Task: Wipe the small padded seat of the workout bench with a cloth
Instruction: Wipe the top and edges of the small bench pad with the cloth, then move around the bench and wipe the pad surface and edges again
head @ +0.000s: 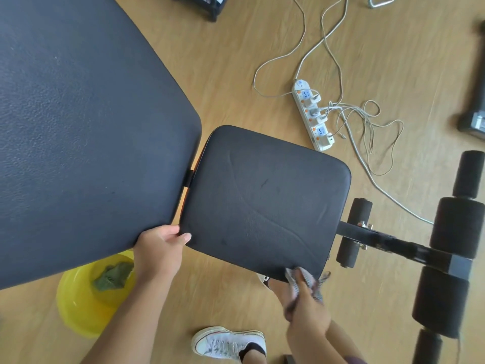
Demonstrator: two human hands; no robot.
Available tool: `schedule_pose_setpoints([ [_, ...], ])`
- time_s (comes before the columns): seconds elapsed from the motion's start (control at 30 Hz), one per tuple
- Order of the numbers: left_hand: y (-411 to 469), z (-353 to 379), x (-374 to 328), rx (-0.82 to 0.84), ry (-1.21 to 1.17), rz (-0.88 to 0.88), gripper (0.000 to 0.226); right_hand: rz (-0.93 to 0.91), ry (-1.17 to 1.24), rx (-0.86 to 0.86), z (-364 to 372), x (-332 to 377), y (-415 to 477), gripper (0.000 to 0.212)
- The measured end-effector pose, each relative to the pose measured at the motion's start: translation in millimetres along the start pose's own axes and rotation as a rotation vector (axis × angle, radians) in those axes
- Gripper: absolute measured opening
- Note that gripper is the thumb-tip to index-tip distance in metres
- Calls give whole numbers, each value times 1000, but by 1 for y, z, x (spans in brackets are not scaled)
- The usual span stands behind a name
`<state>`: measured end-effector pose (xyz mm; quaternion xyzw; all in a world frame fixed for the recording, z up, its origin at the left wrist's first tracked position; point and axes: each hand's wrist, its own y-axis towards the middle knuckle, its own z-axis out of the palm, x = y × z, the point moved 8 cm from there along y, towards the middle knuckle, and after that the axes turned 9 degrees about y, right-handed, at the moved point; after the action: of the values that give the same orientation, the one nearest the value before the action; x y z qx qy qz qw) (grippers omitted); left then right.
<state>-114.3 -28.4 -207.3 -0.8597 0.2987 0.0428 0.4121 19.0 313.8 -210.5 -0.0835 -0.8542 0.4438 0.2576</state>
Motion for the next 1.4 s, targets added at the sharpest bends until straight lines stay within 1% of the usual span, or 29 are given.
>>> schedule_pose_setpoints([
  [0.03, 0, 0, 0, -1, 0, -1, 36, -80, -14, -36, -13, 13, 5, 41],
  [0.07, 0, 0, 0, -4, 0, 0, 36, -147, -32, -29, -19, 29, 8, 27],
  [0.1, -1, 1, 0, -7, 3, 4, 36, -214, -70, -2, -19, 45, 14, 19],
  [0.17, -2, 0, -2, -12, 19, 13, 35, -345, -197, 51, -14, 82, 23, 16],
  [0.23, -3, 0, -2, -10, 19, 8, 35, -455, -255, 50, -10, 126, 30, 7],
  [0.33, -2, 0, -1, -7, 12, -16, 36, -587, -281, 60, 13, 204, 34, 6],
  [0.37, -2, 1, 1, -3, 2, -25, 36, -587, -258, 67, 23, 229, 38, 4],
  [0.43, -1, 2, 3, 3, -10, -41, 35, -517, -107, 93, 41, 272, 53, 6],
  [0.47, -1, 3, 3, 2, -11, -44, 35, -509, -87, 96, 47, 287, 61, 11],
  [0.5, -2, 3, 4, 0, -11, -46, 35, -524, -117, 97, 49, 295, 65, 21],
  [0.53, -2, 3, 4, -1, -11, -47, 34, -528, -158, 107, 47, 296, 66, 31],
  [0.57, -2, 3, 4, -1, -12, -46, 34, -509, -166, 96, 43, 286, 69, 36],
  [0.67, -2, 4, 5, 5, -20, -60, 34, -341, -205, 24, 14, 211, 63, 45],
  [0.7, -2, 4, 7, 4, -32, -76, 34, -319, -256, 34, 6, 179, 54, 47],
  [0.77, -1, 4, 8, 0, -38, -93, 35, -304, -363, 122, -3, 127, 35, 39],
  [0.83, -1, 2, 5, 15, -17, -72, 35, -273, -467, 166, -14, 95, 25, 29],
  [0.87, -3, 1, 3, 33, -8, -54, 36, -272, -516, 169, -19, 89, 23, 32],
  [0.9, -9, 0, 1, 53, 6, -32, 39, -316, -590, 173, -21, 94, 21, 38],
  [0.93, -17, -3, -1, 66, 23, -3, 41, -390, -675, 168, -22, 108, 16, 36],
  [0.97, -27, -7, -1, 64, 30, 30, 44, -484, -737, 162, -17, 126, 7, 29],
  [1.07, -72, -30, 7, -26, -55, 157, 41, -785, -848, 189, 12, 175, -48, 24],
  [1.13, -103, -44, 20, -45, -124, 215, 43, -945, -910, 270, 42, 185, -93, 29],
  [1.2, -126, -56, 44, -45, -202, 220, 49, -1087, -968, 379, 75, 175, -136, 37],
  [1.23, -135, -61, 58, -51, -239, 213, 54, -1123, -974, 440, 90, 164, -156, 40],
  [1.33, -158, -80, 110, -91, -296, 161, 68, -1182, -995, 695, 129, 112, -218, 39],
  [1.4, -172, -93, 154, -128, -328, 80, 64, -1198, -1045, 841, 147, 66, -251, 37],
])
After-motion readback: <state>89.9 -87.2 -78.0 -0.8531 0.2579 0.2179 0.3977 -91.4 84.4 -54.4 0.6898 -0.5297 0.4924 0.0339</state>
